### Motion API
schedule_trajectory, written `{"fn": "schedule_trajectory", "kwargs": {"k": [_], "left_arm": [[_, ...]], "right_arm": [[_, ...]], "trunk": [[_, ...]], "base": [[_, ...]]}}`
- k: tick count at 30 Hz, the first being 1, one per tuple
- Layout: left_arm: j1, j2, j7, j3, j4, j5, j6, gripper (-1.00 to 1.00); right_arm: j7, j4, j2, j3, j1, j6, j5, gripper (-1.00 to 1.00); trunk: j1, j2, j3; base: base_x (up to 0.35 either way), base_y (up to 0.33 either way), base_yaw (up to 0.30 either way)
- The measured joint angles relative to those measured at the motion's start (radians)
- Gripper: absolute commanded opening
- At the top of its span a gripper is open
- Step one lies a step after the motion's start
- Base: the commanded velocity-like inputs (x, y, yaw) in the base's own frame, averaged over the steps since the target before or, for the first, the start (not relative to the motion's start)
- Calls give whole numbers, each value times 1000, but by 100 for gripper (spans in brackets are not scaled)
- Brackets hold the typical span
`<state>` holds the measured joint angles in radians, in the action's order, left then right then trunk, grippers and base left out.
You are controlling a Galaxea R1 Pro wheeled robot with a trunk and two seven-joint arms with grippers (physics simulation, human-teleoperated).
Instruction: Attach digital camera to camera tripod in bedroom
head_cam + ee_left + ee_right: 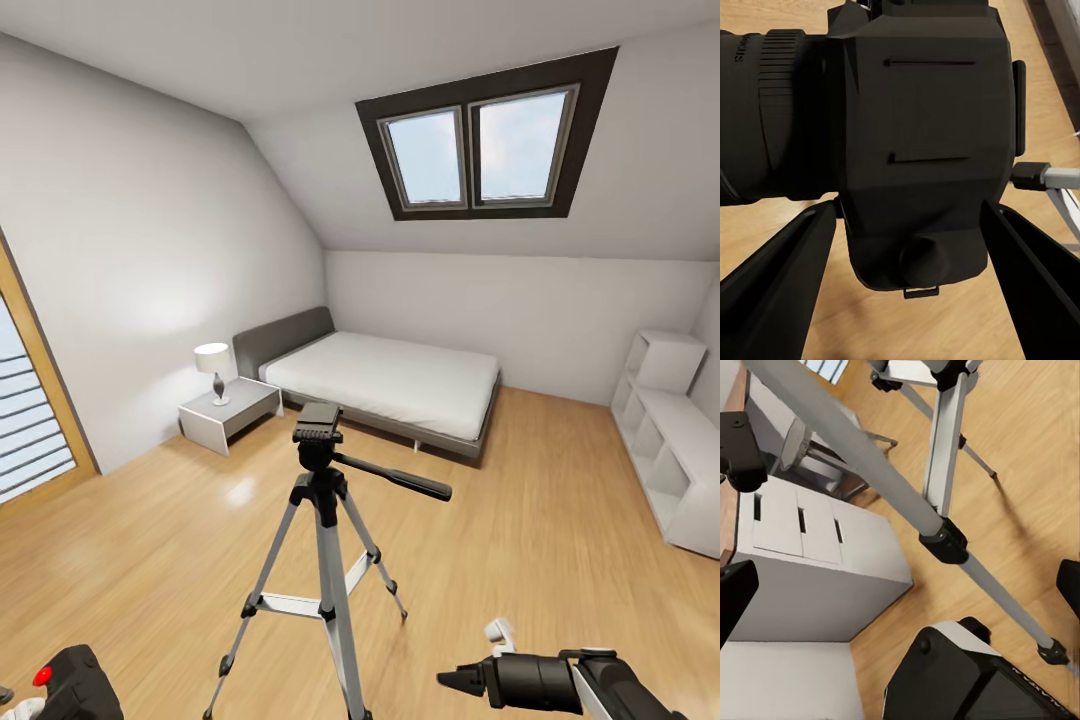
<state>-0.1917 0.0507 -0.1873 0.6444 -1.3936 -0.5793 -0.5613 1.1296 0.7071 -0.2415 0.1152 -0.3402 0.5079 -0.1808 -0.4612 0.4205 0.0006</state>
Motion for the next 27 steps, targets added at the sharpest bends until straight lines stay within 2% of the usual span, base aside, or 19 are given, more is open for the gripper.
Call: {"fn": "schedule_trajectory", "kwargs": {"k": [1, 6, 10, 27], "left_arm": [[0, 0, 0, 0, 0, 0, 0, -100], [0, 0, 1, 0, 0, 0, 0, -100], [0, 0, 1, 0, 0, 0, 0, -100], [0, 0, -2, 0, 0, 1, 0, -100]], "right_arm": [[-1, 0, 0, 0, 0, 0, 0, 100], [-91, -3, 0, -2, 0, 6, -5, 100], [-125, -4, 0, -3, 0, 9, -10, 100], [-146, -2, -1, -2, 0, 9, -19, 100]], "trunk": [[0, 0, 0], [0, 0, 0], [0, 0, 0], [0, 0, 0]], "base": [[0, 1, -3], [0, 0, -1], [0, 15, 0], [0, 48, 0]]}}
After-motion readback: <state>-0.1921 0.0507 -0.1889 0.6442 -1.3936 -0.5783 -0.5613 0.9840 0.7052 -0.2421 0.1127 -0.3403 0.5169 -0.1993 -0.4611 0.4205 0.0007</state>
